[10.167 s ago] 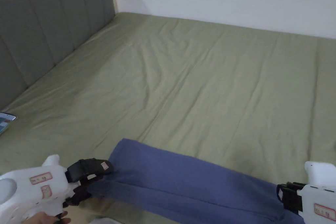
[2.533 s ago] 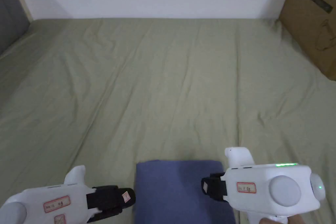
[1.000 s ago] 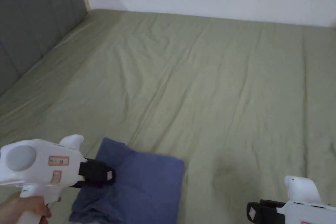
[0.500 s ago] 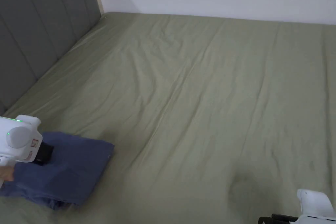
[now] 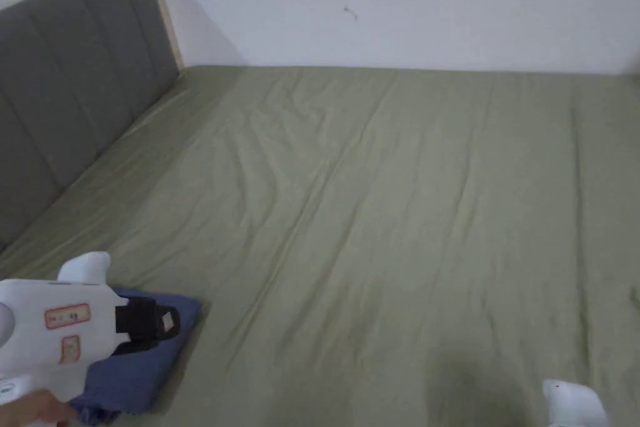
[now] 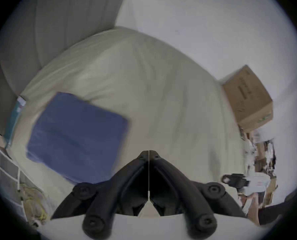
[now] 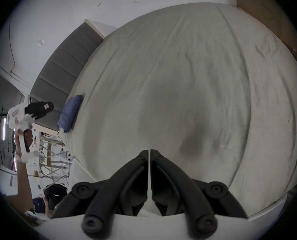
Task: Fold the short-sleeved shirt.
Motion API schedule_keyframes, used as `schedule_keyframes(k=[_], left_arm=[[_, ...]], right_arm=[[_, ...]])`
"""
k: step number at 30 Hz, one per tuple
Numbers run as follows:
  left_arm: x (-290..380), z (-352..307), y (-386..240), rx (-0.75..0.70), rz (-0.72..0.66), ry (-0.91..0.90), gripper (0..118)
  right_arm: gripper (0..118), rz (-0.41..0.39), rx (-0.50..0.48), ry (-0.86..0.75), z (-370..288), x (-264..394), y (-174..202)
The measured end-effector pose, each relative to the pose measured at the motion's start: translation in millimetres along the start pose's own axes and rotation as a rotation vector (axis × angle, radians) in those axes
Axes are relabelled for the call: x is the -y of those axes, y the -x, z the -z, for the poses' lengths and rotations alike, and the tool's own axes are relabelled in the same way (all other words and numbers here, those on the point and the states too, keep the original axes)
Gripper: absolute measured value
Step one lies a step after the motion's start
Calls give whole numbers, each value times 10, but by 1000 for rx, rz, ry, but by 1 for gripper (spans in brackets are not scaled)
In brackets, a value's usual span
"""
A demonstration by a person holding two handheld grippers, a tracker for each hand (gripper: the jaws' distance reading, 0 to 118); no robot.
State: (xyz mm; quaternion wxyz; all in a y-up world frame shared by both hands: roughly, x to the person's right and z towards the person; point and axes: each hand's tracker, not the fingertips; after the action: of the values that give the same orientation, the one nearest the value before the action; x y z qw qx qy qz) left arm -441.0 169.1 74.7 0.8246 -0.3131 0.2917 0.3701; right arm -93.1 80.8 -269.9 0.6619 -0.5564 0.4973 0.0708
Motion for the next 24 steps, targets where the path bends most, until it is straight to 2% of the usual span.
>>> schedule_keyframes(k=[7, 9, 11, 13, 15, 18, 21, 23, 24], left_arm=[[526, 52, -1027, -11, 232, -44, 0], [632, 60, -1218, -22, 230, -59, 0], [730, 21, -1436, -25, 257, -101, 0], [799, -85, -1669, -69, 314, -170, 0], [843, -223, -1918, -126, 360, -276, 0], [862, -480, -2285, -113, 421, -412, 0], [923, -716, -2598, -192, 493, -573, 0], [952, -849, -2750, -229, 493, -671, 0], [963, -898, -2805, -234, 473, -685, 0]], right_arm=[[1, -3, 4, -93, -394, 149, -132], [1, -8, 19, -141, -521, 170, -150], [1, -45, 95, -213, -696, 173, -101], [1, -176, 266, -316, -884, 175, 57], [1, -225, 348, -401, -1055, 153, 170], [1, -220, 344, -571, -1382, 119, 362], [1, -261, 443, -762, -1665, 141, 583], [1, -249, 508, -880, -1825, 167, 696], [1, -247, 508, -908, -1887, 152, 741]])
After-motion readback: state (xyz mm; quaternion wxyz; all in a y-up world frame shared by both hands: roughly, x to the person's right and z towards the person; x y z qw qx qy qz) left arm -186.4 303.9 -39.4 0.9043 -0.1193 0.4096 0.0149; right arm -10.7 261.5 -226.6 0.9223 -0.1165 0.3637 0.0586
